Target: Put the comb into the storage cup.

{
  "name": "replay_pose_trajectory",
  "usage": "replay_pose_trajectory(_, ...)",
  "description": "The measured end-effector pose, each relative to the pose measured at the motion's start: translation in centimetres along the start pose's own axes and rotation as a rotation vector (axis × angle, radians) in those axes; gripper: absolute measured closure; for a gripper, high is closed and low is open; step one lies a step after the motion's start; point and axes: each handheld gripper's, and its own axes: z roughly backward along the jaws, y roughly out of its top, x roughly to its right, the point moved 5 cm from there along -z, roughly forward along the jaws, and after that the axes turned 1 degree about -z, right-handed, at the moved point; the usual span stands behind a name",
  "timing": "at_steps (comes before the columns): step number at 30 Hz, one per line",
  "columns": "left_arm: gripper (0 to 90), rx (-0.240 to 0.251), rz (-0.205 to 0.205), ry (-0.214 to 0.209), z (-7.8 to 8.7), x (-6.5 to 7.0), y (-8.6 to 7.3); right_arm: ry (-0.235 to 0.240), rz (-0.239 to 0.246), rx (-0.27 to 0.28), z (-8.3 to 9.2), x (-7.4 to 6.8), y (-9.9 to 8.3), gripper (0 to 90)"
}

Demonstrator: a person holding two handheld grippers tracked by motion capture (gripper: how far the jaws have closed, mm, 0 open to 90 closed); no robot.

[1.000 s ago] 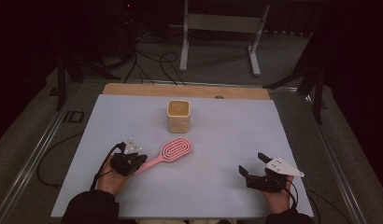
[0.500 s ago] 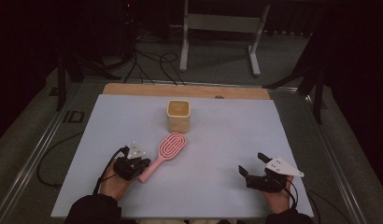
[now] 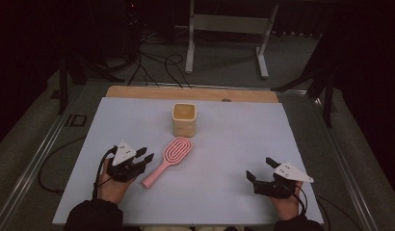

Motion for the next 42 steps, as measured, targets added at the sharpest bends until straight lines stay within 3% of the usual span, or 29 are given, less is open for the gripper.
replay_pose_trajectory(3,57.3,0.042,0.01,0.042,1.1,-0.7,0.2,-0.001,0.001,0.0,0.0,0.0,0.0,8.4)
replay_pose_trajectory(6,50.9,0.065,0.034,0.054,2.0,-1.4,0.0,0.0,0.001,0.002,0.0,0.0,0.0,8.4)
replay_pose_trajectory(9,47.7,0.076,0.078,0.024,3.0,-2.1,-0.6,0.002,0.0,0.005,0.0,-0.1,0.0,8.4)
replay_pose_trajectory(13,35.1,0.086,0.1,0.077,4.2,-3.0,-1.7,0.008,0.003,0.006,0.0,-0.2,0.0,8.4)
replay_pose_trajectory(17,14.7,0.037,0.104,0.152,4.9,-3.8,-2.8,0.01,0.006,0.011,0.0,-0.2,0.1,8.4)
replay_pose_trajectory(19,12.6,0.014,0.107,0.168,5.0,-4.0,-3.3,0.016,0.004,0.015,0.1,-0.2,0.1,8.4)
replay_pose_trajectory(24,0.1,-0.015,0.128,0.142,5.3,-4.3,-4.3,0.043,-0.003,0.012,0.0,-0.2,0.2,8.4)
replay_pose_trajectory(36,0.0,-0.009,0.139,0.145,5.7,-4.4,-4.9,0.039,0.007,0.052,0.6,-0.2,0.7,8.3)
replay_pose_trajectory(42,0.0,-0.016,0.125,0.15,5.6,-4.3,-4.9,0.047,0.004,0.062,0.6,-0.3,0.7,8.3)
